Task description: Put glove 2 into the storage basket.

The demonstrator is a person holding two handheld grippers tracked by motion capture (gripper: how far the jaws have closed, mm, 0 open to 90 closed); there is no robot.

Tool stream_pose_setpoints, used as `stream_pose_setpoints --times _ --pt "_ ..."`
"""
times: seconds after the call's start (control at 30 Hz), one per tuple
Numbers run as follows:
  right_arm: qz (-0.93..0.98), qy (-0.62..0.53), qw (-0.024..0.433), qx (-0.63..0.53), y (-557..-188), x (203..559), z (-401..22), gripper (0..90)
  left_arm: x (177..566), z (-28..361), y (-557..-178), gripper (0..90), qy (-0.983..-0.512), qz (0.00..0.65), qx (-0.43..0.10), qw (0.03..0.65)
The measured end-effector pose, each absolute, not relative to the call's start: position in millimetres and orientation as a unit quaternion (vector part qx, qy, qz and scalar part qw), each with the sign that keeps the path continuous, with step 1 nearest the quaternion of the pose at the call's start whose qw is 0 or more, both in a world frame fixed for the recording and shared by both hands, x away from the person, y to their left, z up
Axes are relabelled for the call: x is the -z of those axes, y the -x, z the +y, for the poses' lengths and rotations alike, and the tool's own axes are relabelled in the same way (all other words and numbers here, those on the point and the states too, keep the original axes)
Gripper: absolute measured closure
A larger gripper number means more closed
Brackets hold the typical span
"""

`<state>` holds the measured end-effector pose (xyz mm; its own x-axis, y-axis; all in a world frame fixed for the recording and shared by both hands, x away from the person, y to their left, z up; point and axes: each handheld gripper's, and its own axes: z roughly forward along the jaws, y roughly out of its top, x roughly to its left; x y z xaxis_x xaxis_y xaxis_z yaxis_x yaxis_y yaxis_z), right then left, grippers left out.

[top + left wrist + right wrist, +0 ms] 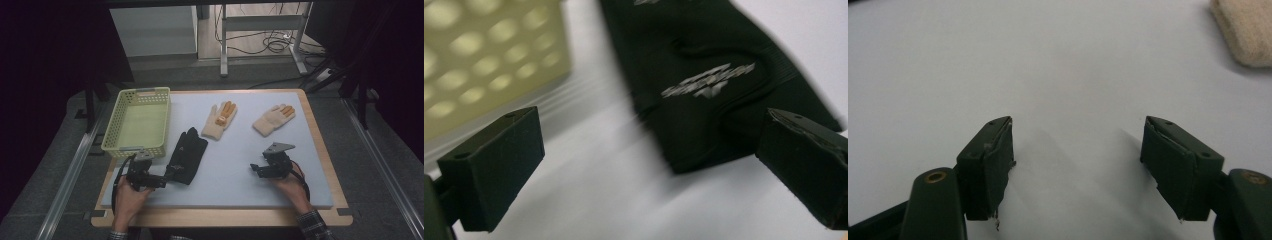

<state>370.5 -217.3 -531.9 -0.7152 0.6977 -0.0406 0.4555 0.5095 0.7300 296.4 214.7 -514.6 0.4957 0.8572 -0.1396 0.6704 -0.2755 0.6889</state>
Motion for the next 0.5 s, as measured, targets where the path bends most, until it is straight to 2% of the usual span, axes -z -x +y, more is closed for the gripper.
stream_pose_setpoints --times 0.23,0.5 --pt "0.851 -0.339 0.165 -0.365 -370.7 532.5 -218.1 28.4 502.8 170.8 -316.5 0.0 -0.798 0.478 -0.128 0.343" --pt "0.850 -0.341 0.161 -0.369 -371.3 532.6 -219.0 28.2 511.1 145.7 -335.7 0.0 -0.797 0.497 -0.136 0.314"
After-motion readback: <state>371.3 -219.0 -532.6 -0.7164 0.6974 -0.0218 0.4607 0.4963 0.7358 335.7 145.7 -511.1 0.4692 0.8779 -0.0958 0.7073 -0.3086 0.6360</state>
